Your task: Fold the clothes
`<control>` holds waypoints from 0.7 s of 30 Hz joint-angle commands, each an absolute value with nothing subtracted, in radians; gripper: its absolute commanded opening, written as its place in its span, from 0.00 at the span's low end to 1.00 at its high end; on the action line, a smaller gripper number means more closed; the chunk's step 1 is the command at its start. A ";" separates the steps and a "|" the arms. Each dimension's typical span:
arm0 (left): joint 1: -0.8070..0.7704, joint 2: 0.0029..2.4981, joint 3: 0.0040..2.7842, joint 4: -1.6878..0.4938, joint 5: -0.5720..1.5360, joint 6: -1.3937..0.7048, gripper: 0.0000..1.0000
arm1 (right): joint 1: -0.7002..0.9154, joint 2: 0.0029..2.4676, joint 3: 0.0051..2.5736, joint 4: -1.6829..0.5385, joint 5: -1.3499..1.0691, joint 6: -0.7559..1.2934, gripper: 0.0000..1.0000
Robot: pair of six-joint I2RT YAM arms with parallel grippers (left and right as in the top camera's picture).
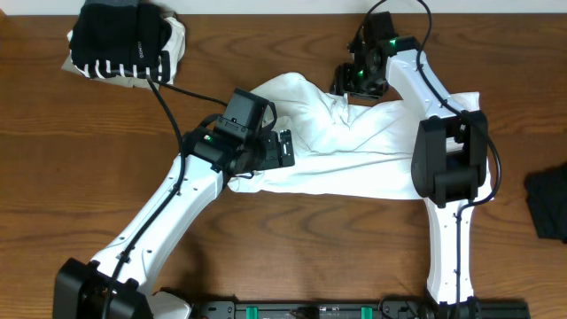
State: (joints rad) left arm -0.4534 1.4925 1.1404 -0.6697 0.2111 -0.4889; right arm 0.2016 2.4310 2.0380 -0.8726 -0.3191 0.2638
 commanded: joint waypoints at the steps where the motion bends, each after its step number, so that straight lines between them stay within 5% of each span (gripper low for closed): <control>1: -0.451 1.499 1.123 -0.669 0.218 -0.476 0.99 | 0.212 2.442 2.032 -0.868 -0.331 0.277 0.61; 16: -0.451 1.499 1.123 -0.668 0.218 -0.476 0.99 | 0.217 2.483 2.032 -0.863 -0.349 0.277 0.58; 21: -0.451 1.499 1.123 -0.668 0.218 -0.476 0.99 | 0.220 2.484 2.032 -0.864 -0.368 0.277 0.37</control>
